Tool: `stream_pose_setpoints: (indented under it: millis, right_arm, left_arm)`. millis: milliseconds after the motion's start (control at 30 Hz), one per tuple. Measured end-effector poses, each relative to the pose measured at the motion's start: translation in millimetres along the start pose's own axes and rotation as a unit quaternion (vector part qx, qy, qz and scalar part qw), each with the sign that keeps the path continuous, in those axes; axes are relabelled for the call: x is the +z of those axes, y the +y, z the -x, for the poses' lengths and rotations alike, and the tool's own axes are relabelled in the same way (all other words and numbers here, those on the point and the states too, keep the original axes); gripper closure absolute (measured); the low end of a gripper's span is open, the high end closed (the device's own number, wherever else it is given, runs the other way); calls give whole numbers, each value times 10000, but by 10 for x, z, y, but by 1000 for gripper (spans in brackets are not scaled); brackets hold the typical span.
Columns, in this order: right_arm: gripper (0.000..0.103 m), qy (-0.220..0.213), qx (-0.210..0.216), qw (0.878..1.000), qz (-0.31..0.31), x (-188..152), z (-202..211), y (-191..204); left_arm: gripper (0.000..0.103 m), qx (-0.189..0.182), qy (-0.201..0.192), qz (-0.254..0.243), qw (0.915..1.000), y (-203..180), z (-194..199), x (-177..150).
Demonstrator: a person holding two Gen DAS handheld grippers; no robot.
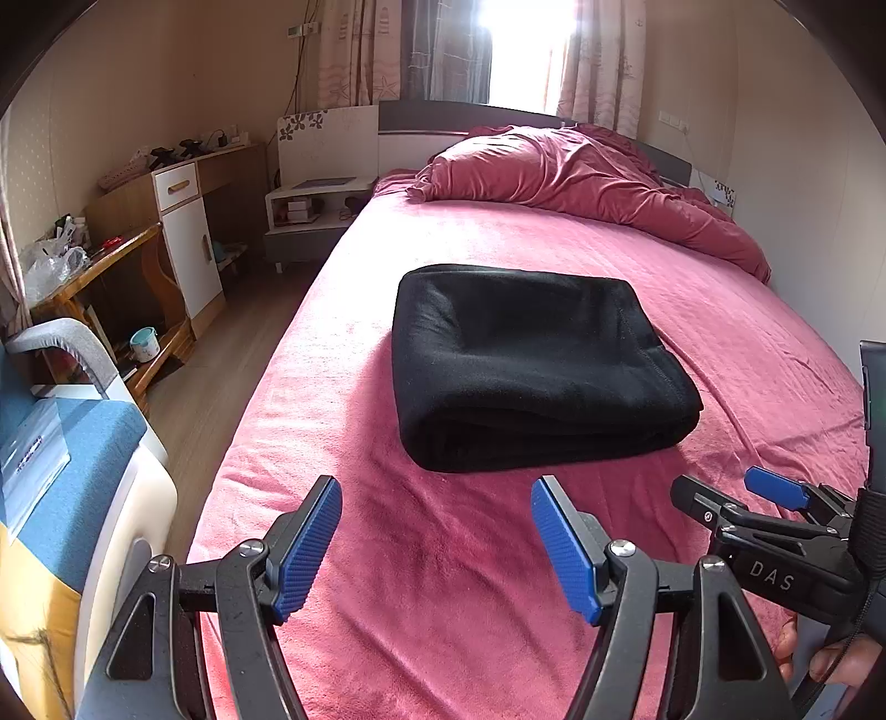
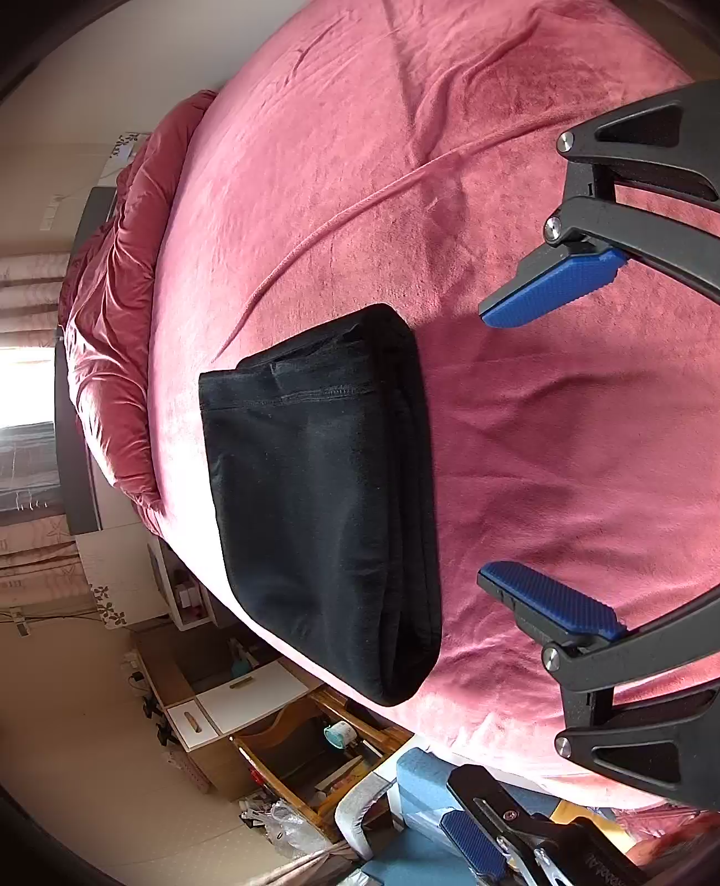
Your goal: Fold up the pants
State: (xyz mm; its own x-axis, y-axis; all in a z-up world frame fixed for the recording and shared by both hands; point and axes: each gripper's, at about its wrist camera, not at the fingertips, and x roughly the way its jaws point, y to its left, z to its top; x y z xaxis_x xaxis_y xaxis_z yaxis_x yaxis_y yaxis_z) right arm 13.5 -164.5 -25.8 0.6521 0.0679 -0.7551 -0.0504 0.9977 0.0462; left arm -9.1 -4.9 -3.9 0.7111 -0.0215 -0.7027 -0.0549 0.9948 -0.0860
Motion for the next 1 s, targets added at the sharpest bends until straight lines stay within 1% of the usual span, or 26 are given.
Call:
stream_pose_setpoints:
  millis: [533, 1000]
  right_arm:
    - [16, -24, -19, 10000, 40, -10, 37, 35]
    - [16, -18, -34, 10000, 40, -21, 46, 47]
  left_arm:
    - [31, 15, -26, -14, 10000, -4, 13, -7]
    - [31, 58, -89, 35, 9999, -21, 100, -11]
